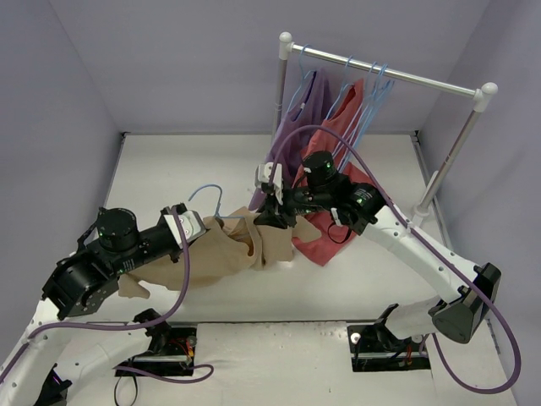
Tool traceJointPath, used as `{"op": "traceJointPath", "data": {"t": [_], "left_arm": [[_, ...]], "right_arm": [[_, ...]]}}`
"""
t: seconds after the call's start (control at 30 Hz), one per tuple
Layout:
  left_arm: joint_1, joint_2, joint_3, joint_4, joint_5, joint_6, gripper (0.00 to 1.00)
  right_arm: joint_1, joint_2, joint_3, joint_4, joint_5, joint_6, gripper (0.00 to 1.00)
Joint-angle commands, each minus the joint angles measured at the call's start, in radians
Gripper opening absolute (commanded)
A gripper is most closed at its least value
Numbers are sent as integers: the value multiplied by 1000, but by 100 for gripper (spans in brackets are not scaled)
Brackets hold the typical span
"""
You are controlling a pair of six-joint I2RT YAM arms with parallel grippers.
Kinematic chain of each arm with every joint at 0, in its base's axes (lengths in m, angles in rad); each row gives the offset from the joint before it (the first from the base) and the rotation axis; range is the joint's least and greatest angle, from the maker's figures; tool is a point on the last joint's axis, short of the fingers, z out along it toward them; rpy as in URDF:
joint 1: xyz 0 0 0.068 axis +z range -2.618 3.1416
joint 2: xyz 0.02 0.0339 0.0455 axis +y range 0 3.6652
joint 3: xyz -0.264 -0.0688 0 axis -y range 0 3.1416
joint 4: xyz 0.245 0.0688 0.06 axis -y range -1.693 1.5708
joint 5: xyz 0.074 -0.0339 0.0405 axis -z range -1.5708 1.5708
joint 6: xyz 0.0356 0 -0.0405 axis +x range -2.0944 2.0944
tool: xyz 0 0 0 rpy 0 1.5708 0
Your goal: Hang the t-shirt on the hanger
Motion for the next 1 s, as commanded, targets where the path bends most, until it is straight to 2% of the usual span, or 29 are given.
{"op": "traceJointPath", "data": {"t": [0.0,0.13,0.33,0.47,0.67,0.87,0.97], "left_arm": [[-5,2,62,72,39,30,0],[-5,15,63,73,64,25,0],[-5,30,62,76,46,11,1],[-4,-18,49,91,-80,0,12],[-5,-61,23,97,-188,-11,15],[-4,-73,23,97,-276,-18,27],[-5,-86,33,97,-313,-15,29]], "right_arm": [[-4,6,13,44,-29,16,13],[-4,11,12,42,-55,13,0],[-3,2,40,44,-55,18,0],[-3,-45,73,45,34,27,0],[-3,-113,144,49,123,39,0],[-3,-169,164,50,186,37,0],[-3,-183,166,50,211,35,0]]}}
